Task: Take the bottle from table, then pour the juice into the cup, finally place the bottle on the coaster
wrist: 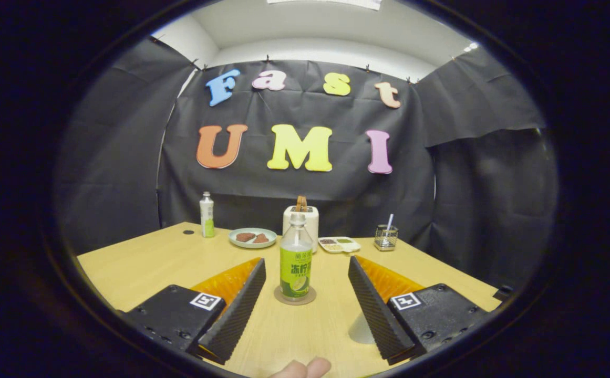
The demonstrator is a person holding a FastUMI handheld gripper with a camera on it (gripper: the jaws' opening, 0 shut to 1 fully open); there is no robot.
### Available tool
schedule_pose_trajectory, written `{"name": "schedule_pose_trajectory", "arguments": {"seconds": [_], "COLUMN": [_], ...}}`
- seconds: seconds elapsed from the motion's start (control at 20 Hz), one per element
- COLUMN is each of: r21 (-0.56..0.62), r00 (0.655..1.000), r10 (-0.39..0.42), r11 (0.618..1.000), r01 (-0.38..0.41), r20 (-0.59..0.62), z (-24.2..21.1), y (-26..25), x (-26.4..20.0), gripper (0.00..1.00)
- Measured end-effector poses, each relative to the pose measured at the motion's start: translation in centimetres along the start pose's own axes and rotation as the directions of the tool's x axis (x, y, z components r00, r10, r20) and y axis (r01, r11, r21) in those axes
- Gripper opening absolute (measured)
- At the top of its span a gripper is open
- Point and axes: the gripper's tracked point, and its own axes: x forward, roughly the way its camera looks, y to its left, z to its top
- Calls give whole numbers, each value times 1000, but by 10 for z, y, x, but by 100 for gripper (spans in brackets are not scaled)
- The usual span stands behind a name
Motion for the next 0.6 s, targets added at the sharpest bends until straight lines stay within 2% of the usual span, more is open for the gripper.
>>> {"name": "schedule_pose_trajectory", "arguments": {"seconds": [0.15,0.25,0.4,0.6], "r21": [20,64,88,27], "r00": [999,999,998,999], "r10": [41,49,36,-17], "r11": [999,997,996,999], "r01": [-41,-48,-32,18], "r20": [23,-5,-48,-42], "z": [6,8,8,19], "y": [-8,-19,-42,-71], "x": [-40,-69,-101,-136], "gripper": [100,100,100,100]}}
